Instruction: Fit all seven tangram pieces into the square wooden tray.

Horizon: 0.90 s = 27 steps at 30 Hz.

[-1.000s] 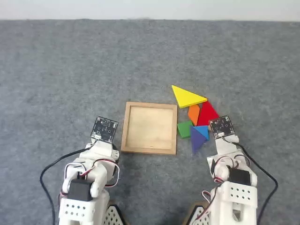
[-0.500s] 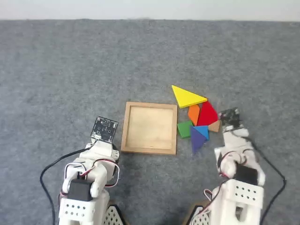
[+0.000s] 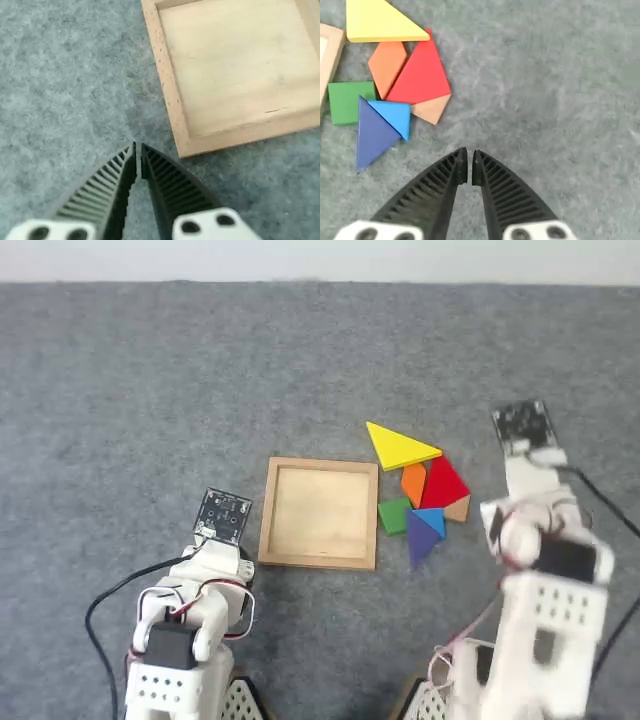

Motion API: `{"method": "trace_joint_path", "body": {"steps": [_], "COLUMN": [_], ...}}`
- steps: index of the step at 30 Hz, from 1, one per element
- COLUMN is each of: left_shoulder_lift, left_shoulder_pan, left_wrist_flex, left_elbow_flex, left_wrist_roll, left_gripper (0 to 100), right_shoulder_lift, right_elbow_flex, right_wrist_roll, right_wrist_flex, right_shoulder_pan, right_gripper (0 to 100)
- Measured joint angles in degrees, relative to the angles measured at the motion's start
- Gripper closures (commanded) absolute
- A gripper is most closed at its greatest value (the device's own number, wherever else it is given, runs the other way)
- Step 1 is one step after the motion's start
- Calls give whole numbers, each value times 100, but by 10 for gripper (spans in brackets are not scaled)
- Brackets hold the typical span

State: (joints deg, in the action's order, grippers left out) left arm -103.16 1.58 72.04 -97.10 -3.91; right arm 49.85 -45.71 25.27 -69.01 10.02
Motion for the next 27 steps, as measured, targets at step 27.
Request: {"method": "trace_joint_path", "body": {"steps": [27], "left_shoulder_lift": [0], "left_shoulder_pan": [0], "left_wrist_flex": [0], "left_elbow_flex": [0], "left_wrist_roll": [0], "left_gripper": [981], "right_shoulder_lift": [-6154], "right_elbow_flex": [3051], "right_wrist_roll": [-2541], "right_wrist_flex": [571], "right_shoulder_pan": [-1829], "right_gripper": [838]}}
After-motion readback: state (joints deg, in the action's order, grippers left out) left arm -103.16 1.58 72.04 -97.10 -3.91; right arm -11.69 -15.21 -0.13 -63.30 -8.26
